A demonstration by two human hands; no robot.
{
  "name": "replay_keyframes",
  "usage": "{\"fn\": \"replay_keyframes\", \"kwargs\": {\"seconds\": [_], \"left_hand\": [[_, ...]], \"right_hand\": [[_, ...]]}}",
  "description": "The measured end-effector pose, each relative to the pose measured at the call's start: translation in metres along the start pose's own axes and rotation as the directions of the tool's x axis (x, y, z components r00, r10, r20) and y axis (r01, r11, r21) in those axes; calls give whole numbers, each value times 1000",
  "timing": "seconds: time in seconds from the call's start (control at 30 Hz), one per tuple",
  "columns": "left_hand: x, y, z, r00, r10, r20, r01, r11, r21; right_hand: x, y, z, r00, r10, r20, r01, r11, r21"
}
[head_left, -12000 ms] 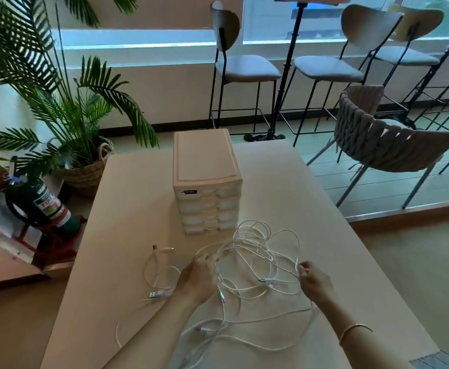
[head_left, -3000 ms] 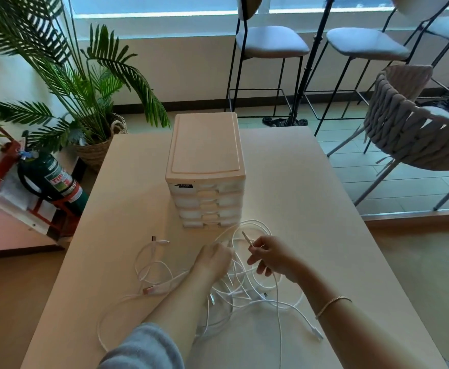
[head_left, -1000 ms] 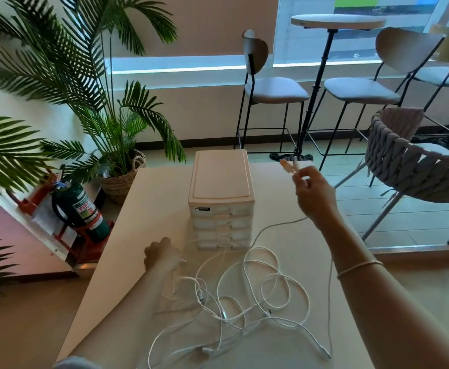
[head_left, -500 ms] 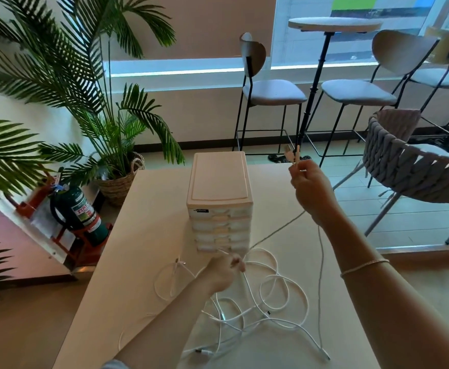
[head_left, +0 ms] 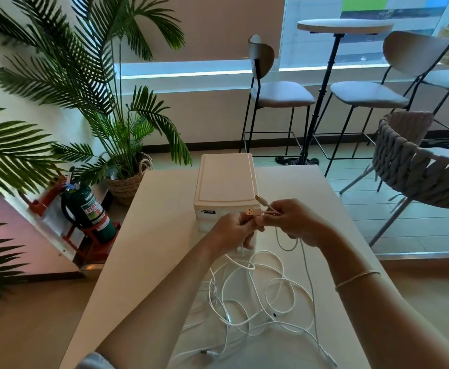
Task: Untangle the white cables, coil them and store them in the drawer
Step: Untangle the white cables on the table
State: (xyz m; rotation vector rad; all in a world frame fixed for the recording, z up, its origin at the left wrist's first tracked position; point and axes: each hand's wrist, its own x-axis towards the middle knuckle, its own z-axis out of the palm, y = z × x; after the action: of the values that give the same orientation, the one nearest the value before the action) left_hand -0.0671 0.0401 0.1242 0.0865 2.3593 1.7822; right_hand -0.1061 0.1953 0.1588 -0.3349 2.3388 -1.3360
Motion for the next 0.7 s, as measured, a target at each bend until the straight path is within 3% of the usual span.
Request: {"fn": "replay_keyframes", "kwargs": {"seconds": [0.07, 0.13, 0.27, 0.47, 0.57, 0.63, 0.7], "left_hand": [[-3, -5, -1, 999, -36, 10, 37, 998, -60], [-6, -19, -5, 997, -72, -6, 72, 997, 19], [-21, -64, -20, 977, -202, -73, 214, 947, 241], [-32, -90, -33, 942, -271, -198, 320, 902, 288], [-27, -80, -33, 948, -250, -195, 302, 899, 318], [-22, -71, -30, 963, -213, -165, 254, 922, 293], [-18, -59, -24, 979, -157, -128, 186, 948, 257]], "right_hand": [[2, 0, 1, 996, -14, -90, 14, 1000, 3], [3, -1, -2, 960, -52, -277, 41, 998, -47], [2, 4, -25, 803, -21, -596, 20, 1000, -8], [4, 19, -41, 666, 53, -744, -73, 997, 5], [1, 19, -34, 700, 67, -711, -158, 986, -62], [-1, 12, -24, 792, -22, -610, -136, 968, -211], [-4, 1, -5, 905, -105, -412, -62, 926, -372]]}}
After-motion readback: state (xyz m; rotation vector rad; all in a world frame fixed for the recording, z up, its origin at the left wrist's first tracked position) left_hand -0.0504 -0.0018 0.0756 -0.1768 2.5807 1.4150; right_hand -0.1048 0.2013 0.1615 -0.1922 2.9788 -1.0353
